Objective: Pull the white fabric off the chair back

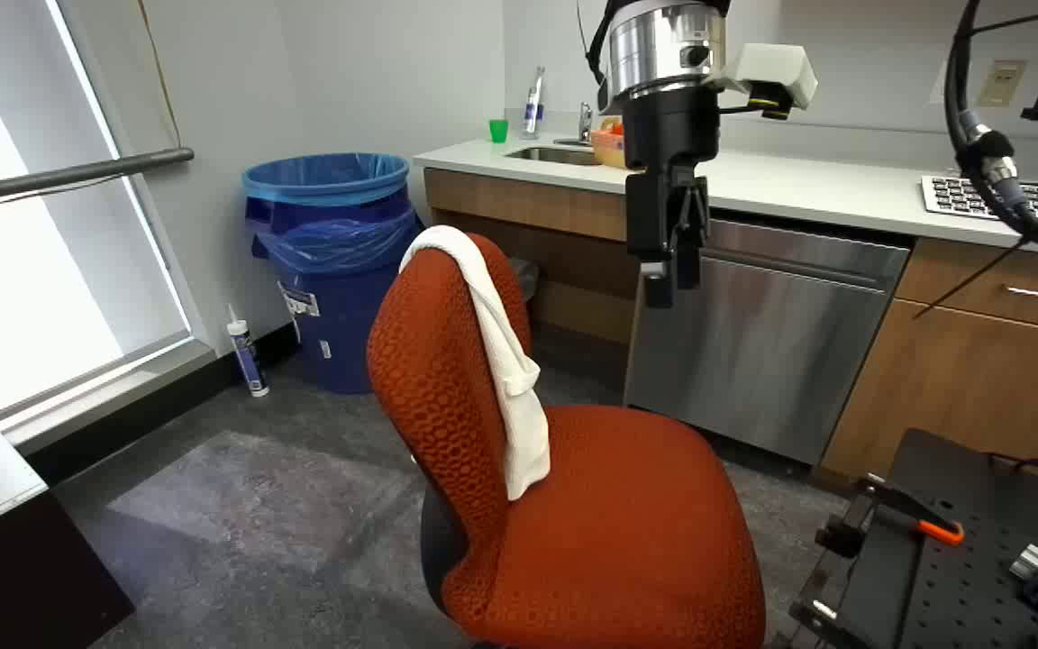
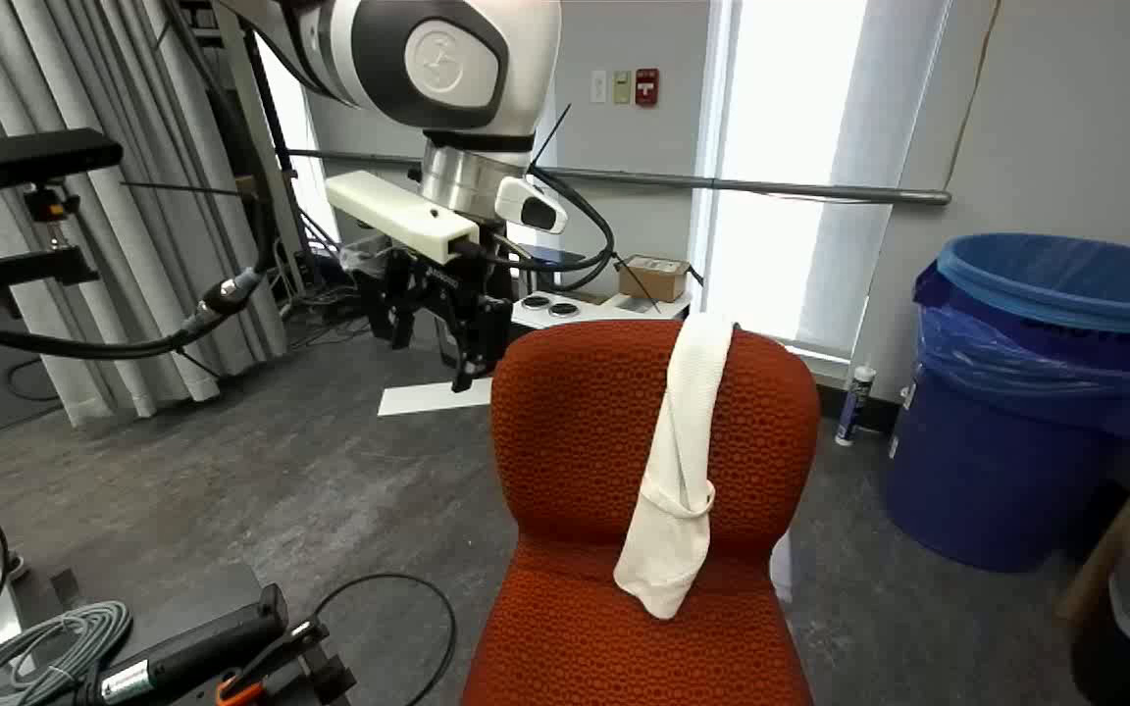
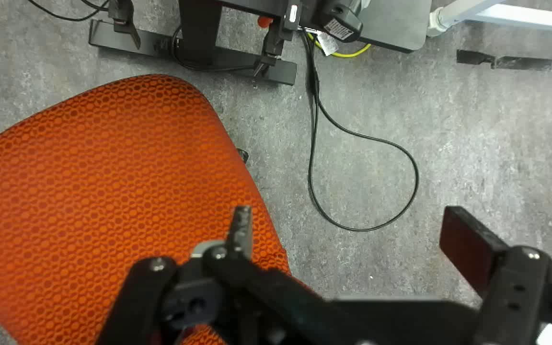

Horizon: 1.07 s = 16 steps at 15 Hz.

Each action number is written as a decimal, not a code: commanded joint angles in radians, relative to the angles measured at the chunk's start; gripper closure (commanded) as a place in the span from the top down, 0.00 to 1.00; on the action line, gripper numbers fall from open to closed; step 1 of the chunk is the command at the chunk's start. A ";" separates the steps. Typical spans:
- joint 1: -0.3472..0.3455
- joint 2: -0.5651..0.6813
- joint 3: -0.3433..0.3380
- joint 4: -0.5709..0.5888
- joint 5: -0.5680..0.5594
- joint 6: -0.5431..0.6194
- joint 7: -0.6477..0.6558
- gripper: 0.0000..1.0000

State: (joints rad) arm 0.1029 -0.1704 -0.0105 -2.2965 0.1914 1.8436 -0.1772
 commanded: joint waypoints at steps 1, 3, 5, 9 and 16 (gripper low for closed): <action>-0.015 0.000 0.015 0.000 0.002 -0.002 -0.002 1.00; -0.015 0.000 0.015 0.000 0.002 -0.002 -0.002 1.00; -0.015 0.000 0.015 0.000 0.002 -0.002 -0.002 1.00; -0.015 0.000 0.015 0.000 0.002 -0.002 -0.002 1.00; -0.032 0.042 0.012 0.019 -0.011 0.138 -0.010 1.00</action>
State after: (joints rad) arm 0.0851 -0.1663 -0.0098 -2.2973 0.1843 1.9048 -0.1772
